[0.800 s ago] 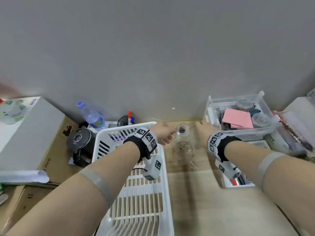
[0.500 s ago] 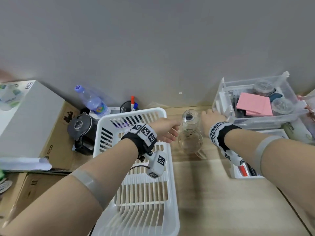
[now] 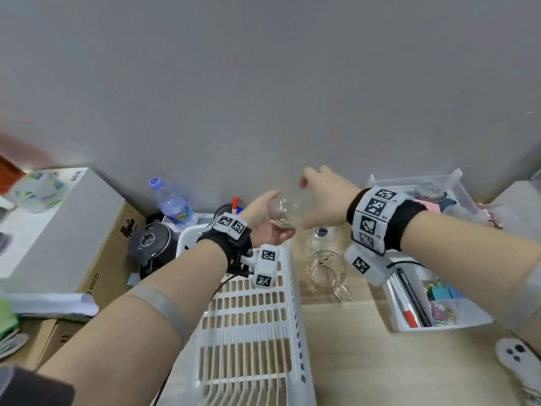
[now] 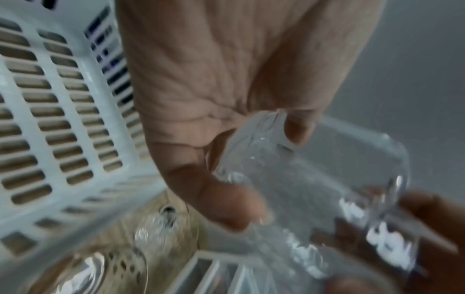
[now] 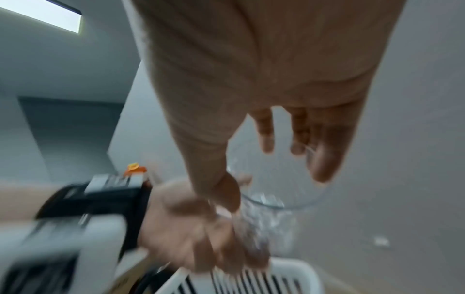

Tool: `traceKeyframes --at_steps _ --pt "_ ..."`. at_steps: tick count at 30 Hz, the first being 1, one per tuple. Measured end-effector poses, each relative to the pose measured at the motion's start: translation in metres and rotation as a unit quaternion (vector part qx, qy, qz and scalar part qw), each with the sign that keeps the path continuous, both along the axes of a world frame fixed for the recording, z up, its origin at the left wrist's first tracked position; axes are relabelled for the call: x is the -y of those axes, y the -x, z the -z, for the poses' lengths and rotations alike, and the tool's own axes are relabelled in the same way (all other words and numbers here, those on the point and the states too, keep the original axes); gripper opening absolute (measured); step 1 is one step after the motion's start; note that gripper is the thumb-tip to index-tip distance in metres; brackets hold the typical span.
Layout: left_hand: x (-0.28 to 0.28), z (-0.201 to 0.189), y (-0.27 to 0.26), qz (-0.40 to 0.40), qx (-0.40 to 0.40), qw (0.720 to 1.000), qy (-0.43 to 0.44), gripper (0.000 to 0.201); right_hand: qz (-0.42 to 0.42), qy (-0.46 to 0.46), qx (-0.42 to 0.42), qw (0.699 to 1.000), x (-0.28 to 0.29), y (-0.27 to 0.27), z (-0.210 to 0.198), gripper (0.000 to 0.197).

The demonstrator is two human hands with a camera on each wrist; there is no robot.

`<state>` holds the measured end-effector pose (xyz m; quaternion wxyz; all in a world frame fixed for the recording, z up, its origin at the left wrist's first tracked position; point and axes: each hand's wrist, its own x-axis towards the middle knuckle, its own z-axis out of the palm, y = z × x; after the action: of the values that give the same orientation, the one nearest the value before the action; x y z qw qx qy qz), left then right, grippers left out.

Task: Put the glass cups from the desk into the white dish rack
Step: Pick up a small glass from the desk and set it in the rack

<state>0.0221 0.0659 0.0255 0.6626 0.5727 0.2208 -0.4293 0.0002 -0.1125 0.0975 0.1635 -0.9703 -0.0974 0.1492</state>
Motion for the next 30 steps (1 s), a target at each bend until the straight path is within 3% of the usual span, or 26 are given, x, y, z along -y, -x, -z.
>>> traceKeyframes --at_steps 3,6,10,14,17,21,24,27,30 --pt "-0.045 0.0 0.001 0.004 0.046 0.996 -0.071 0.044 -0.044 -0.065 -0.005 0.997 -0.027 0.01 0.03 0.073" --pt "-0.089 0.014 0.012 -0.003 0.084 0.985 -0.148 0.046 -0.095 -0.11 -0.059 0.988 -0.051 0.018 0.07 0.066" --pt "-0.122 0.028 0.03 0.004 0.091 0.977 -0.193 0.043 -0.097 -0.16 -0.101 0.977 -0.082 0.027 0.113 0.07" --pt "-0.139 0.061 0.038 0.001 0.18 0.907 -0.381 0.07 -0.07 -0.201 -0.085 0.973 -0.091 0.027 0.141 0.055" --pt "-0.134 0.087 0.042 0.083 0.214 0.846 -0.481 0.099 -0.028 -0.24 -0.041 0.969 -0.081 0.025 0.152 0.038" --pt "-0.128 0.128 0.032 0.117 0.215 0.784 -0.571 0.085 0.067 -0.277 0.02 0.958 -0.053 0.018 0.165 0.028" --pt "-0.129 0.141 0.027 0.095 0.188 0.761 -0.614 0.078 0.117 -0.244 0.058 0.961 -0.022 0.015 0.175 0.021" --pt "-0.129 0.135 0.027 0.131 0.164 0.752 -0.625 0.071 0.148 -0.184 0.088 0.968 0.009 0.011 0.179 0.016" --pt "-0.133 0.136 0.022 0.132 0.17 0.735 -0.643 0.062 0.186 -0.074 0.1 0.975 0.038 0.005 0.181 0.028"
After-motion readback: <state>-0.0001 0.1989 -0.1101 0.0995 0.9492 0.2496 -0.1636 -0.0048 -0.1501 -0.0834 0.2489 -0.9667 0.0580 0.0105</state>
